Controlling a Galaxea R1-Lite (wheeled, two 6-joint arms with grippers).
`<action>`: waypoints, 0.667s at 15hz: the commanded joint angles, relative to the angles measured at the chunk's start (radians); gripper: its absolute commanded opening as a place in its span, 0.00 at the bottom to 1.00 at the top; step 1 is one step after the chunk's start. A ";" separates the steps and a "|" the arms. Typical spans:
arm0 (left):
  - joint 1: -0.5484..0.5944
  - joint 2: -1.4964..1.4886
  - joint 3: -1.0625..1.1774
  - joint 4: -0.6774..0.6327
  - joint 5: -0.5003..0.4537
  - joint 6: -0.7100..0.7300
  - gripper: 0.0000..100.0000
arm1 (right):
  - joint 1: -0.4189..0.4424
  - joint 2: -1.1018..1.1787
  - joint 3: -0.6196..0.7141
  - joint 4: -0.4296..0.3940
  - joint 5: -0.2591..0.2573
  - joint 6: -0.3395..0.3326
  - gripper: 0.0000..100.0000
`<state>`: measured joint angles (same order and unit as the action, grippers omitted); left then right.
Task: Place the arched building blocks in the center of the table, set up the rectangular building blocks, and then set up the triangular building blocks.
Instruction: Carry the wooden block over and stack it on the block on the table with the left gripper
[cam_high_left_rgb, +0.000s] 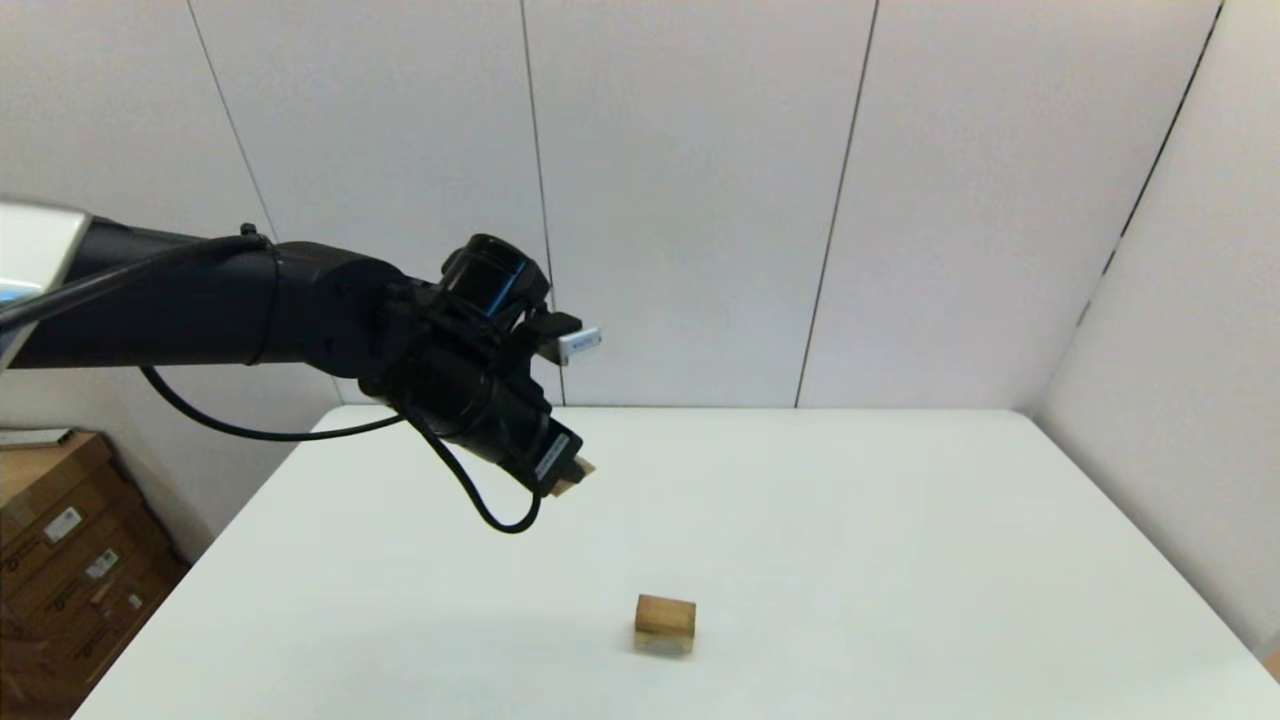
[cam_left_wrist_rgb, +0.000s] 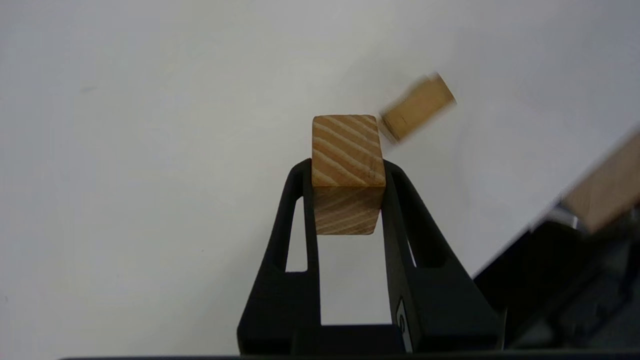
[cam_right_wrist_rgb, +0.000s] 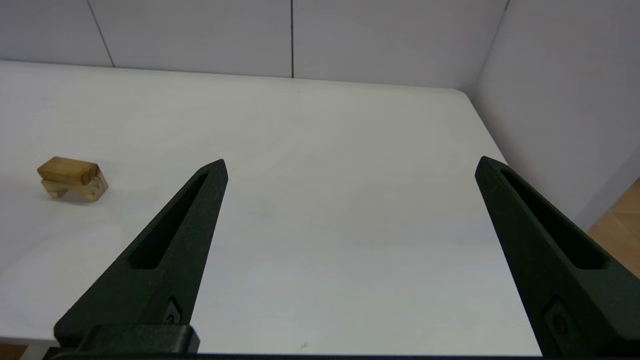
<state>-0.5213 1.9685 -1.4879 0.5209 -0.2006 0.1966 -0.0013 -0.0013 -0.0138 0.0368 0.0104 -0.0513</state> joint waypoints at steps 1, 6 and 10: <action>-0.016 0.016 0.000 0.107 -0.129 0.287 0.00 | 0.000 0.001 0.000 0.000 0.000 -0.001 1.00; -0.019 0.099 -0.038 0.102 -0.206 0.460 0.00 | 0.000 0.001 0.000 0.000 0.000 -0.001 1.00; -0.037 0.201 -0.106 0.100 -0.206 0.497 0.00 | 0.000 0.001 0.000 0.000 0.000 -0.001 1.00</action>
<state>-0.5434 2.0913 -1.5496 0.6185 -0.4040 0.6849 -0.0017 -0.0013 -0.0138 0.0368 0.0100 -0.0513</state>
